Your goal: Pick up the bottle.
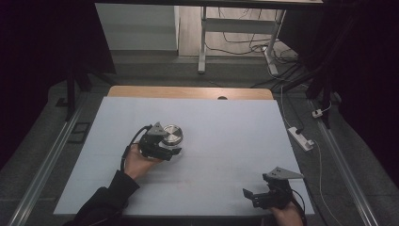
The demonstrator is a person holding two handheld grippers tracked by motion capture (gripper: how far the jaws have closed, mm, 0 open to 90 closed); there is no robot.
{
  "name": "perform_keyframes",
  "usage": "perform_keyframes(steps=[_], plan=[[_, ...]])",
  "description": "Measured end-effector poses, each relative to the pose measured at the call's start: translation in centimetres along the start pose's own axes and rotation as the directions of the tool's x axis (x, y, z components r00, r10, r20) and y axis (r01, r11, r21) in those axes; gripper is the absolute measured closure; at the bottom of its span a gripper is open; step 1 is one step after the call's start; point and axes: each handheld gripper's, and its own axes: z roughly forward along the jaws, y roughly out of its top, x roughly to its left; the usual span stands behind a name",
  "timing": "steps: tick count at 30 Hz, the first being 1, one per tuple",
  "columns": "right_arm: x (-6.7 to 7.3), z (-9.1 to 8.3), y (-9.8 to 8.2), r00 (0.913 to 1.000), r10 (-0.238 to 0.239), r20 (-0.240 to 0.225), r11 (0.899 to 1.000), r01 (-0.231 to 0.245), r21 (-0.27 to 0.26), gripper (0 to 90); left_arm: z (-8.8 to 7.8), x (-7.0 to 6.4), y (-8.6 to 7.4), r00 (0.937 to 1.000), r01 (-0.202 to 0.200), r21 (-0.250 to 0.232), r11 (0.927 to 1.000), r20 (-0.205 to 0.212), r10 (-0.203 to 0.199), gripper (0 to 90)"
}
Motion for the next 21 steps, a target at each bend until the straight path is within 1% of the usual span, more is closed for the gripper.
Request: perform_keyframes(steps=[6, 7, 10, 14, 17, 21], plan=[[0.0, -0.1, 0.0, 1.0, 0.002, 0.0, 1.0, -0.002, -0.001, 0.0, -0.7, -1.0, 0.2, 0.9998, -0.013, -0.009, 0.9999, 0.016, 0.013, 15.7], [0.0, -0.1, 0.0, 1.0, 0.002, -0.001, 1.0, -0.002, -0.002, 0.0, -0.8, -1.2, 0.2, 0.9998, -0.009, -0.012, 0.9999, 0.02, 0.01, 15.7], [0.0, 0.0, 0.0, 1.0, 0.0, -0.001, 1.0, 0.0, 0.0, 0.0, -1.0, -1.8, 0.2, 0.9992, -0.015, -0.006, 0.9999, 0.036, 0.015, 15.7], [0.0, 0.0, 0.0, 1.0, -0.002, 0.0, 1.0, 0.002, 0.0, 0.0, -1.1, -2.5, 0.3, 0.9981, -0.027, -0.001, 0.9996, 0.055, 0.027, 15.7], [0.1, 0.0, 0.0, 1.0, -0.003, -0.001, 1.0, 0.003, 0.0, 0.0, -1.1, -3.2, 0.4, 0.9968, -0.047, 0.002, 0.9989, 0.065, 0.046, 15.7], [0.1, 0.0, 0.0, 1.0, -0.003, -0.002, 1.0, 0.003, 0.0, 0.0, -1.0, -4.0, 0.6, 0.9942, -0.06, 0.003, 0.9982, 0.09, 0.059, 15.8]])
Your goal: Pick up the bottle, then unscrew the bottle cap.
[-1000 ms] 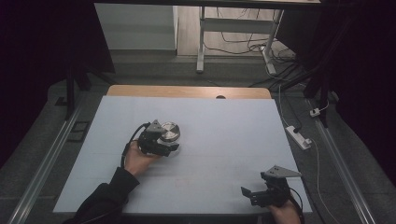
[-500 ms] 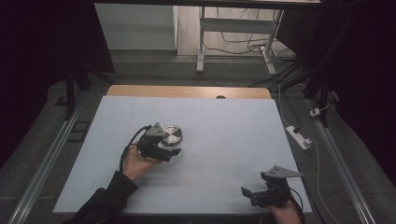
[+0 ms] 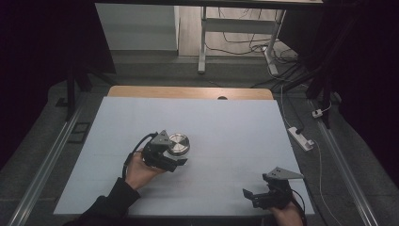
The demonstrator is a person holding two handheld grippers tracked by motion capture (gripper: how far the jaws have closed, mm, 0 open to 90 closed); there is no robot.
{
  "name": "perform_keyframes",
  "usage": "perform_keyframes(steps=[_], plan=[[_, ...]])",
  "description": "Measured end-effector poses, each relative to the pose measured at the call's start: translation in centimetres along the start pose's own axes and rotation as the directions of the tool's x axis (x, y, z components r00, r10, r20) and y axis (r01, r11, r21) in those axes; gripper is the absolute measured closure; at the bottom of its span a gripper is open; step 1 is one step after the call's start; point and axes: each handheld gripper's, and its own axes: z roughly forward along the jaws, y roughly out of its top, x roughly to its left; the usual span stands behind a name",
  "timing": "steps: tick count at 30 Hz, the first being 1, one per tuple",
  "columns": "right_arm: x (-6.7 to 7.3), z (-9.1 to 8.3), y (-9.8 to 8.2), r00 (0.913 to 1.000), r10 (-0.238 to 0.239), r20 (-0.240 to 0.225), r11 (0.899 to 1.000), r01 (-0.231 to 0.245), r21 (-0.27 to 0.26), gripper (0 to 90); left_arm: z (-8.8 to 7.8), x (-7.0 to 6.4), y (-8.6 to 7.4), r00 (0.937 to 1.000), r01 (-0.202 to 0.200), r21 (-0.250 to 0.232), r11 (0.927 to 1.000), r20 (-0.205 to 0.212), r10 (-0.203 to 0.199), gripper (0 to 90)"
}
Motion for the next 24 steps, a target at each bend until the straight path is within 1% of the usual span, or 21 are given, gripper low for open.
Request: perform_keyframes(steps=[8, 14, 15, 17, 24], plan=[[0.0, 0.0, 0.0, 1.0, -0.002, 0.0, 1.0, 0.002, 0.001, 0.0, 0.5, -1.5, 0.2, 0.999, -0.027, 0.005, 0.9996, 0.035, 0.027, 15.7], [0.0, 0.0, 0.0, 1.0, -0.003, -0.004, 1.0, 0.003, 0.003, 0.0, 0.8, -2.3, 0.4, 0.9974, -0.033, -0.002, 0.9995, 0.064, 0.033, 15.8], [0.0, 0.0, 0.0, 1.0, -0.002, -0.004, 1.0, 0.002, 0.004, 0.0, 0.8, -2.4, 0.4, 0.9969, -0.039, 0.0, 0.9992, 0.069, 0.039, 15.7], [0.0, 0.0, 0.0, 1.0, -0.002, -0.005, 1.0, 0.002, 0.005, 0.0, 0.9, -2.6, 0.5, 0.997, -0.034, -0.001, 0.9994, 0.069, 0.034, 15.8], [-0.1, 0.1, 0.1, 0.9999, 0.01, -0.004, 1.0, -0.01, 0.009, 0.0, 0.9, -2.5, 0.4, 0.9968, -0.038, -0.003, 0.9993, 0.071, 0.038, 15.8]])
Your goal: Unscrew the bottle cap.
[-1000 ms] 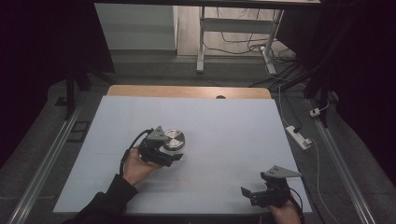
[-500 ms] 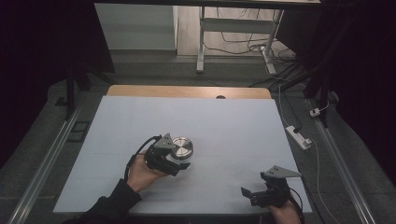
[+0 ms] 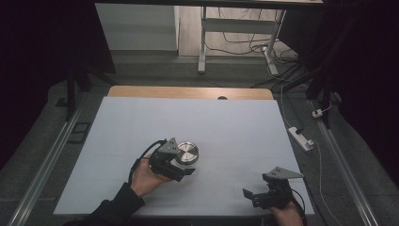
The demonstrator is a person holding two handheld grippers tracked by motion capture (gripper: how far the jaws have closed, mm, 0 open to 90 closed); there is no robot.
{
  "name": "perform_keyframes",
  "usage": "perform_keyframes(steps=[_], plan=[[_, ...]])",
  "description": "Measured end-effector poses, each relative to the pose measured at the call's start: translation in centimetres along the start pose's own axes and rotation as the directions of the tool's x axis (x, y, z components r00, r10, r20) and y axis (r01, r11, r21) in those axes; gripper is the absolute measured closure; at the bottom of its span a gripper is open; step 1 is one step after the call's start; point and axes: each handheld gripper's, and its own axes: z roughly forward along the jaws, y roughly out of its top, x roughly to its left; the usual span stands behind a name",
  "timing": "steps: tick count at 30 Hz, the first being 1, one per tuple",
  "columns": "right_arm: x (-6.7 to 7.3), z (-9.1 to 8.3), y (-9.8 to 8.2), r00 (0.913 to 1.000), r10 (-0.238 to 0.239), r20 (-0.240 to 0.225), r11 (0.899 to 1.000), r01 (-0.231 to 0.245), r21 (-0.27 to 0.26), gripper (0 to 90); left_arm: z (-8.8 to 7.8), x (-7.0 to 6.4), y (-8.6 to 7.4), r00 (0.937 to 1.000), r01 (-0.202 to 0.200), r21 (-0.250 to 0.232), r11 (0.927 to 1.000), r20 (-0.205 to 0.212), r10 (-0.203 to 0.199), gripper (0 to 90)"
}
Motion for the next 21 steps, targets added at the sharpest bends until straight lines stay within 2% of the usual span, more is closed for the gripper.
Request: perform_keyframes(steps=[13, 21], plan=[[0.3, -0.3, 0.5, 0.9999, -0.013, -0.003, 0.999, 0.013, -0.038, 0.0, 0.0, 0.2, -0.1, 1.0, 0.002, 0.0, 1.0, -0.002, -0.002, 15.8], [1.3, -0.2, 1.5, 0.9984, -0.049, -0.027, 0.997, 0.048, -0.057, 0.0, 0.2, 0.1, -0.1, 1.0, 0.003, 0.006, 1.0, 0.001, -0.003, 15.8]])
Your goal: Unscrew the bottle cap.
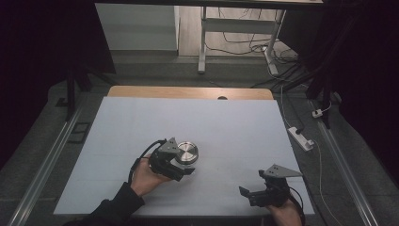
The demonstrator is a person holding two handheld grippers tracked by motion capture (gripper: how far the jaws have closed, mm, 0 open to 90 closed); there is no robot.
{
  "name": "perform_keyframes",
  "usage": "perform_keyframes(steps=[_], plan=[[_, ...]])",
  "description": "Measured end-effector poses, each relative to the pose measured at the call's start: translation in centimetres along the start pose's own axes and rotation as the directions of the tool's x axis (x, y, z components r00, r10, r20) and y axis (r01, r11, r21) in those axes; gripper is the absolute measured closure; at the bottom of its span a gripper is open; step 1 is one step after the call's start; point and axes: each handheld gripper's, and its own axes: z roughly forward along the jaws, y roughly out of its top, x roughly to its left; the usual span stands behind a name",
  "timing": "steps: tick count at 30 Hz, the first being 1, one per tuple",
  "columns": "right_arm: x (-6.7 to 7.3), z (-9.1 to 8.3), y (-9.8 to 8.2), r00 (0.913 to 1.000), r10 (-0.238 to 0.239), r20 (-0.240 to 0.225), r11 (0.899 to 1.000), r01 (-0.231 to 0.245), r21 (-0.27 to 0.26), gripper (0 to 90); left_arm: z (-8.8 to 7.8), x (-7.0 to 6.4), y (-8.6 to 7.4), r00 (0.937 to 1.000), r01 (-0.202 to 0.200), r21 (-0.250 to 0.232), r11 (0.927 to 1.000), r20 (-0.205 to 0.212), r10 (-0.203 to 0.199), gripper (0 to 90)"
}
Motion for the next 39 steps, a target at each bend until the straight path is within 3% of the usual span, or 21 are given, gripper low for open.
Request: perform_keyframes(steps=[10, 18, 27, 33, 39], plan=[[2.0, 0.9, 2.0, 0.9947, -0.084, -0.06, 0.996, 0.082, -0.029, 0.0, 0.1, 0.0, 0.0, 1.0, -0.008, 0.002, 1.0, -0.001, 0.008, 15.8], [3.6, 2.2, 4.0, 0.9753, -0.165, -0.147, 0.986, 0.158, -0.06, 0.0, 0.2, -0.1, 0.0, 0.9999, -0.015, 0.01, 0.9998, 0.001, 0.015, 15.8], [4.7, 3.7, 6.2, 0.9624, -0.157, -0.221, 0.986, 0.142, -0.083, 0.0, 0.3, -0.2, 0.0, 0.9999, -0.013, 0.002, 0.9999, 0.006, 0.013, 15.8], [5.3, 4.9, 7.7, 0.9619, -0.147, -0.23, 0.988, 0.135, -0.069, 0.0, 0.4, -0.3, 0.0, 0.9998, -0.019, 0.004, 0.9998, 0.005, 0.019, 15.8], [6.2, 6.0, 9.1, 0.9629, -0.168, -0.211, 0.985, 0.158, -0.064, 0.0, 0.6, -0.5, 0.1, 0.9998, -0.018, 0.006, 0.9998, 0.001, 0.018, 15.8]])
